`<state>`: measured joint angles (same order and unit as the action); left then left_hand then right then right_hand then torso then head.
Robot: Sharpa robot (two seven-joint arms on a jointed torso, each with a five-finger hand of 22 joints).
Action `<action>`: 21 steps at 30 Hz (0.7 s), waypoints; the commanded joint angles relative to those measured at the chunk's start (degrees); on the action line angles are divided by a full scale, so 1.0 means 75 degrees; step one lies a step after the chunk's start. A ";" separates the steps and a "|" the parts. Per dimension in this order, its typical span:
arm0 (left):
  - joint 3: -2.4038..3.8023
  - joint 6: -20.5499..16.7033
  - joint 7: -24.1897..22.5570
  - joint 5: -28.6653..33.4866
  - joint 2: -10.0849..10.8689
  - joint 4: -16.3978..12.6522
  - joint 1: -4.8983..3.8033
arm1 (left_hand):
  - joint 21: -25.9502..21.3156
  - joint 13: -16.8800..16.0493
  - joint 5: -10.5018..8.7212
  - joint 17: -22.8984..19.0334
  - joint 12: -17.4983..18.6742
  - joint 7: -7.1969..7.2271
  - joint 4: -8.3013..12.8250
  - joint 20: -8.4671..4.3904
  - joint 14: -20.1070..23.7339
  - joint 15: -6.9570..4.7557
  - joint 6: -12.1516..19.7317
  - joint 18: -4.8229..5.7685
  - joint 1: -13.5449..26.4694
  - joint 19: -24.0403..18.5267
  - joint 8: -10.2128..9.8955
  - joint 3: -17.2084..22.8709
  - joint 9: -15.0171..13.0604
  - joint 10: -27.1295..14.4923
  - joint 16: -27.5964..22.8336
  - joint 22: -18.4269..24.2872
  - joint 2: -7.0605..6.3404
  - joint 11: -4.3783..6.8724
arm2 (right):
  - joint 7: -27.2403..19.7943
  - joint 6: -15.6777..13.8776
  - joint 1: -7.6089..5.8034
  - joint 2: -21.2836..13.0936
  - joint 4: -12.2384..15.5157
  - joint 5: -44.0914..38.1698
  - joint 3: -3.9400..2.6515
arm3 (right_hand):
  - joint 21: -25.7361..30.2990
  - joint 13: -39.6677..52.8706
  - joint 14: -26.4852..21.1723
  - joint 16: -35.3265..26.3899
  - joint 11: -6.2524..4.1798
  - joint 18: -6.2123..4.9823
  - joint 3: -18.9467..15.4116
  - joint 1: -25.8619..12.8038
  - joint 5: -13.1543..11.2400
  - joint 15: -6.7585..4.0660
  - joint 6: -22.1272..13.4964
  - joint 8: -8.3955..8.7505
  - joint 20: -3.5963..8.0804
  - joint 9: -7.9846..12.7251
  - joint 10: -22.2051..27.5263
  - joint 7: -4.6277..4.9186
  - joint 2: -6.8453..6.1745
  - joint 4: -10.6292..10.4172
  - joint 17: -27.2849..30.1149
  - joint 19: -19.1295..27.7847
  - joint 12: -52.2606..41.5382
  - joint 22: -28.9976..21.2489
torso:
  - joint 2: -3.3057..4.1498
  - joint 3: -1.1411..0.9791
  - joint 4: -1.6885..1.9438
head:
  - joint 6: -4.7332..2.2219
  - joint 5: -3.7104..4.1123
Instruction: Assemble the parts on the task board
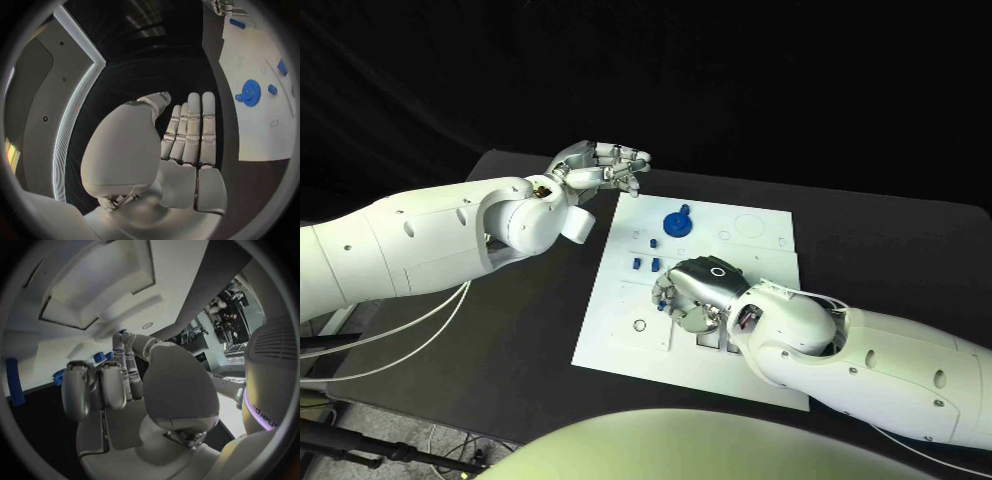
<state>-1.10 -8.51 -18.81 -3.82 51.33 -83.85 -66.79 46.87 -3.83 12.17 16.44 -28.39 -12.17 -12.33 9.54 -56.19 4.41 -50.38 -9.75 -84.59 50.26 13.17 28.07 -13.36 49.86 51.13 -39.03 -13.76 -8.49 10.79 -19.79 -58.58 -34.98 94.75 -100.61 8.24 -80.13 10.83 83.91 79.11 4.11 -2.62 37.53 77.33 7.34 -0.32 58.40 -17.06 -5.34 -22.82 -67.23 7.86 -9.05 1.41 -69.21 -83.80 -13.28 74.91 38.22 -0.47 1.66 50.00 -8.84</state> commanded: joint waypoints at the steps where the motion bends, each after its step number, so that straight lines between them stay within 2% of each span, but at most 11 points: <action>1: 0.0007 0.0120 -0.0024 -0.0023 -0.0007 -0.0018 -0.0007 | -0.0032 -0.0008 0.0004 0.0004 0.0051 0.0017 0.0049 0.0038 0.0032 0.0010 0.0044 -0.0092 0.0083 0.0005 -0.0023 -0.0010 0.0004 -0.0037 -0.0033 0.0010 -0.0012 -0.0014 | 0.0049 0.0275 0.0020 -0.0008 -0.0019 -0.0037 0.0022 | 0.0077 -0.0016 0.0275 -0.0051 0.0020 0.0024 -0.0090 -0.0169 0.0142 0.0004 -0.0078 0.0089 -0.0025 0.0004 0.0128 0.0061 -0.0040 -0.0031 0.0037 -0.0133 0.0091 0.1392 | 0.0001 -0.0010 -0.0006 | -0.0001 0.0000; 4: 0.0007 0.0119 -0.0022 -0.0023 -0.0007 -0.0013 -0.0007 | -0.0032 -0.0008 0.0004 0.0004 0.0051 0.0017 0.0049 0.0038 0.0032 0.0010 0.0044 -0.0092 0.0083 0.0005 -0.0023 -0.0010 0.0004 -0.0037 -0.0033 0.0010 -0.0012 -0.0014 | 0.0019 0.0199 0.0019 -0.0014 -0.0023 -0.0012 0.0023 | 0.0189 -0.0073 0.0255 -0.0080 0.0133 0.0003 -0.0188 -0.0352 0.0229 0.0092 -0.0435 0.0337 -0.0091 0.0097 0.0366 0.0167 -0.0180 -0.0096 0.0102 -0.0075 0.0255 0.1352 | -0.0001 -0.0010 -0.0005 | -0.0001 -0.0002; 5: 0.0007 0.0119 -0.0020 -0.0023 -0.0006 -0.0008 -0.0007 | -0.0032 -0.0008 0.0004 0.0004 0.0051 0.0017 0.0049 0.0038 0.0032 0.0010 0.0044 -0.0092 0.0083 0.0005 -0.0023 -0.0010 0.0004 -0.0037 -0.0033 0.0010 -0.0012 -0.0014 | 0.0008 0.0146 0.0019 -0.0020 -0.0023 -0.0005 0.0024 | 0.0287 -0.0105 0.0239 -0.0105 0.0181 -0.0017 -0.0272 -0.0474 0.0251 0.0137 -0.0605 0.0457 -0.0128 0.0146 0.0505 0.0204 -0.0292 -0.0145 0.0153 -0.0026 0.0326 0.1313 | 0.0000 -0.0010 -0.0004 | -0.0001 0.0003; 6: 0.0007 0.0118 -0.0020 -0.0023 -0.0006 -0.0004 -0.0007 | -0.0032 -0.0008 0.0004 0.0004 0.0051 0.0017 0.0049 0.0038 0.0032 0.0010 0.0044 -0.0092 0.0083 0.0005 -0.0023 -0.0010 0.0004 -0.0037 -0.0033 0.0010 -0.0012 -0.0014 | 0.0000 0.0110 0.0019 -0.0024 -0.0023 -0.0001 0.0024 | 0.0287 -0.0105 0.0239 -0.0105 0.0181 -0.0017 -0.0272 -0.0474 0.0251 0.0137 -0.0605 0.0457 -0.0128 0.0146 0.0505 0.0204 -0.0292 -0.0145 0.0153 -0.0026 0.0326 0.1313 | -0.0001 -0.0011 -0.0005 | -0.0001 0.0005; 7: 0.0007 0.0118 -0.0018 -0.0023 -0.0007 0.0001 -0.0007 | -0.0032 -0.0008 0.0004 0.0004 0.0051 0.0017 0.0049 0.0038 0.0032 0.0010 0.0044 -0.0092 0.0083 0.0005 -0.0023 -0.0010 0.0004 -0.0037 -0.0033 0.0010 -0.0012 -0.0014 | -0.0013 0.0056 0.0018 -0.0031 -0.0022 0.0004 0.0024 | 0.0463 -0.0142 0.0203 -0.0172 0.0215 -0.0056 -0.0339 -0.0549 0.0240 0.0168 -0.0763 0.0561 -0.0159 0.0187 0.0672 0.0210 -0.0379 -0.0175 0.0271 0.0061 0.0394 0.1239 | -0.0003 -0.0011 -0.0004 | -0.0001 0.0007; 10: 0.0007 0.0118 -0.0011 -0.0023 -0.0007 0.0019 -0.0007 | -0.0032 -0.0008 0.0004 0.0004 0.0051 0.0017 0.0049 0.0038 0.0032 0.0010 0.0044 -0.0092 0.0083 0.0005 -0.0023 -0.0010 0.0004 -0.0037 -0.0033 0.0010 -0.0012 -0.0014 | -0.0073 -0.0167 0.0017 -0.0069 0.0003 0.0029 0.0025 | 0.0827 -0.0210 0.0140 -0.0289 0.0217 -0.0139 -0.0437 -0.0582 0.0220 0.0171 -0.1061 0.0744 -0.0190 0.0254 0.0960 0.0108 -0.0468 -0.0194 0.0466 0.0234 0.0463 0.1085 | -0.0005 -0.0011 -0.0007 | -0.0001 0.0010; 16: 0.0007 0.0129 0.0004 -0.0023 -0.0004 0.0024 -0.0007 | -0.0038 -0.0009 0.0005 0.0003 0.0053 0.0015 0.0063 0.0040 0.0036 0.0011 0.0048 -0.0093 0.0081 0.0003 -0.0025 -0.0004 0.0003 -0.0047 -0.0040 0.0012 -0.0007 -0.0016 | -0.0144 -0.0484 0.0013 -0.0216 0.0110 0.0054 0.0024 | 0.0951 -0.0221 0.0121 -0.0331 0.0215 -0.0165 -0.0465 -0.0580 0.0227 0.0170 -0.1079 0.0762 -0.0193 0.0257 0.0998 0.0084 -0.0478 -0.0198 0.0536 0.0288 0.0441 0.1031 | -0.0003 -0.0013 -0.0004 | -0.0001 0.0039; 21: 0.0007 0.0136 0.0013 -0.0023 0.0010 0.0017 -0.0007 | -0.0038 -0.0009 0.0005 0.0003 0.0053 0.0015 0.0063 0.0040 0.0036 0.0011 0.0048 -0.0093 0.0081 0.0003 -0.0025 -0.0004 0.0003 -0.0047 -0.0040 0.0012 -0.0007 -0.0016 | -0.0175 -0.0780 -0.0077 -0.0585 0.0347 0.0110 0.0000 | 0.0940 -0.0215 0.0125 -0.0330 0.0195 -0.0161 -0.0448 -0.0541 0.0310 0.0155 -0.0967 0.0716 -0.0186 0.0234 0.0941 0.0112 -0.0421 -0.0201 0.0535 0.0269 0.0355 0.1036 | -0.0007 -0.0009 -0.0006 | -0.0001 0.0090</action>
<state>-1.10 -8.46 -18.57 -3.84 51.41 -83.60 -66.79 46.87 -3.83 12.17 16.44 -28.39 -12.17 -12.16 9.54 -56.19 4.41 -50.38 -9.75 -84.59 50.26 13.17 27.90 -13.36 49.87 51.14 -38.99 -13.76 -8.49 10.19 -22.80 -58.88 -38.73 96.73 -100.02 8.34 -73.04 9.21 83.92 76.88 5.63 -3.51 34.46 73.07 9.44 0.53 50.67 -11.38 -6.88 -21.00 -59.97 8.70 -12.30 -0.06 -65.17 -82.04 -10.44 74.93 38.19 -0.56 1.61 50.00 -8.33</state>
